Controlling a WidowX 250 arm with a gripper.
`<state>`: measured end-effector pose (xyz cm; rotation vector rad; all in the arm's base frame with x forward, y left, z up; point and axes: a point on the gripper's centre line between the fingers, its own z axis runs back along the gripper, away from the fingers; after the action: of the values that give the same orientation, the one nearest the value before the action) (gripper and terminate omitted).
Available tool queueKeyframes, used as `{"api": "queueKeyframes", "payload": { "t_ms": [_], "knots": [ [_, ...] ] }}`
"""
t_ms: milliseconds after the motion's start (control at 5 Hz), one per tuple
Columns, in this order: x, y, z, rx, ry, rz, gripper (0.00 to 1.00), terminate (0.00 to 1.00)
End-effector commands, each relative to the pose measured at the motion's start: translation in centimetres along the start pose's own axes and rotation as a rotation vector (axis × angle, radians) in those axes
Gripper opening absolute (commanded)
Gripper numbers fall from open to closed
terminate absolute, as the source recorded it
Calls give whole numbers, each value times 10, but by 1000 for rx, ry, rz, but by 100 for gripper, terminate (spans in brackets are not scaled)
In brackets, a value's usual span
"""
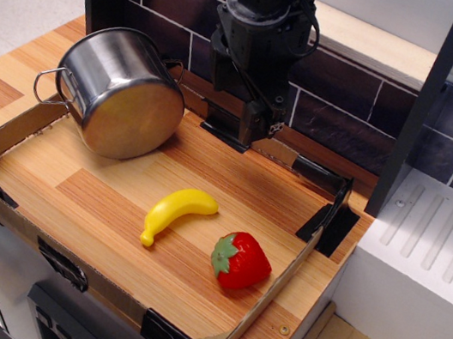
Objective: Upright metal pot
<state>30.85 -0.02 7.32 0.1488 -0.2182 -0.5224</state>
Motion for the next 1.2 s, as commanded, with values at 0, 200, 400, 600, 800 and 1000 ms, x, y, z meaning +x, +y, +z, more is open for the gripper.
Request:
{"api": "queueKeyframes", "payload": {
  "t_ms": [0, 200, 400, 600, 800, 1000],
  "knots": [
    [0, 0, 0, 0, 0, 0, 100, 0],
    [-5, 6, 25, 8, -36, -41, 100, 0],
    [-14, 19, 55, 18, -72, -45, 100, 0],
    [-25, 32, 69, 36, -62, -57, 100, 0],
    [-44, 52, 69, 44, -57, -72, 100, 0],
    [-66, 78, 66, -24, -36, -100, 100, 0]
  ]
}}
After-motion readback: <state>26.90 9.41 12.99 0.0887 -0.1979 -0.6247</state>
